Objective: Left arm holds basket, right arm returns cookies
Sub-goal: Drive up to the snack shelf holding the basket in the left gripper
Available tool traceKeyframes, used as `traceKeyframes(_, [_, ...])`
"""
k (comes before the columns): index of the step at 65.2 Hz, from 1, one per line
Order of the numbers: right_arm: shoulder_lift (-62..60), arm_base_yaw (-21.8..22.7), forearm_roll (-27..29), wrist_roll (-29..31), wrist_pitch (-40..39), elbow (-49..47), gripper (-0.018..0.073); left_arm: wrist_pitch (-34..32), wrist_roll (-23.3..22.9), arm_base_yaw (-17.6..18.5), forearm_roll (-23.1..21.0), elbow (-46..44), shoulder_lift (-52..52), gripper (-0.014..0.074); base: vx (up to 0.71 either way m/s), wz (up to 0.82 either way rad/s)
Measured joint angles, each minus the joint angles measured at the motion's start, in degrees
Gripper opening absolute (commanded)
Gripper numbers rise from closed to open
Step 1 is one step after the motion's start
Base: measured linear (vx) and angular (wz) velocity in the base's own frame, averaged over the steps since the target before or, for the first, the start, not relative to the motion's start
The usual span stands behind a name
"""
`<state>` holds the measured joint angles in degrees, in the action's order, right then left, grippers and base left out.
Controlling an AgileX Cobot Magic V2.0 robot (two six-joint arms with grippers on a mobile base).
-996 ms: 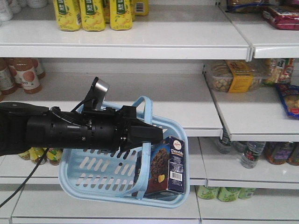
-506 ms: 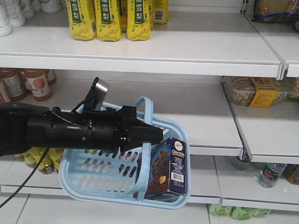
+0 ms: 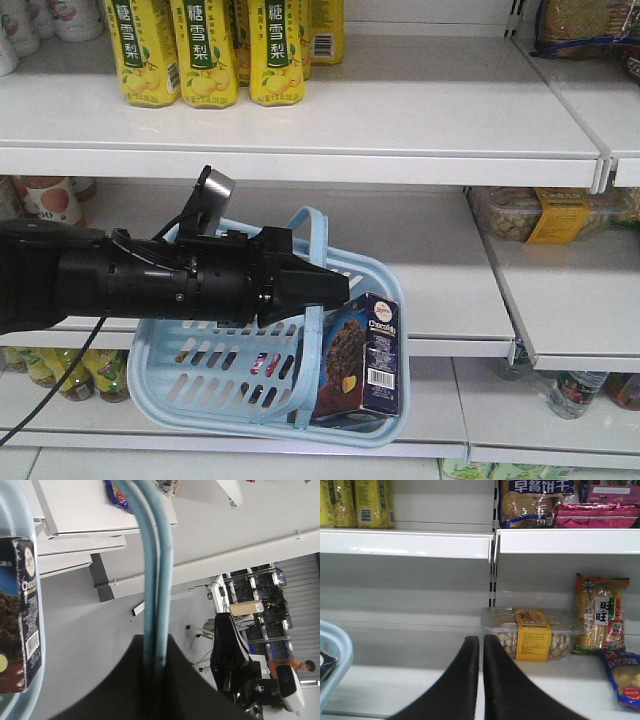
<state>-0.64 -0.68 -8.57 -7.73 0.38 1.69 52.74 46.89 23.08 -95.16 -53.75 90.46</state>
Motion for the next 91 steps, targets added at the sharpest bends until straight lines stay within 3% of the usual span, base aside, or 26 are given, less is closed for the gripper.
traceKeyframes(58, [0.0, 0.0, 0.0, 0.0, 0.0, 0.0, -0.0011, 0.0, 0.0, 0.0, 0.0, 0.0, 0.0, -0.0006, 0.05, -0.03])
traceKeyframes(91, [0.0, 0.0, 0.0, 0.0, 0.0, 0.0, -0.0011, 2.1, -0.2, 0.3, 2.1, 0.6, 0.0, -0.0006, 0.04, 0.01])
